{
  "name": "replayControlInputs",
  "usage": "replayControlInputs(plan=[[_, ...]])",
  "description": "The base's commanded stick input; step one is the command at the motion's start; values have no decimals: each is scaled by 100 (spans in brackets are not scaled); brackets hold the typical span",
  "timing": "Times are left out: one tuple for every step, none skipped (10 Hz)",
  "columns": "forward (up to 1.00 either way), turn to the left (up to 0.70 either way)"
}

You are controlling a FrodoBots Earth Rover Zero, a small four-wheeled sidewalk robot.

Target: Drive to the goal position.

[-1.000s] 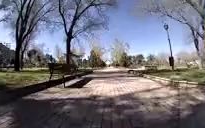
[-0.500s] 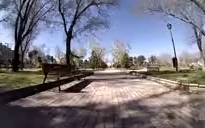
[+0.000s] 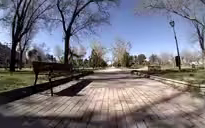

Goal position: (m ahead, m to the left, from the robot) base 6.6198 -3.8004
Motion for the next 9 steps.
replayControlInputs(plan=[[85,0],[85,0],[85,0],[85,0],[85,0],[85,0],[85,0],[85,0],[85,0]])
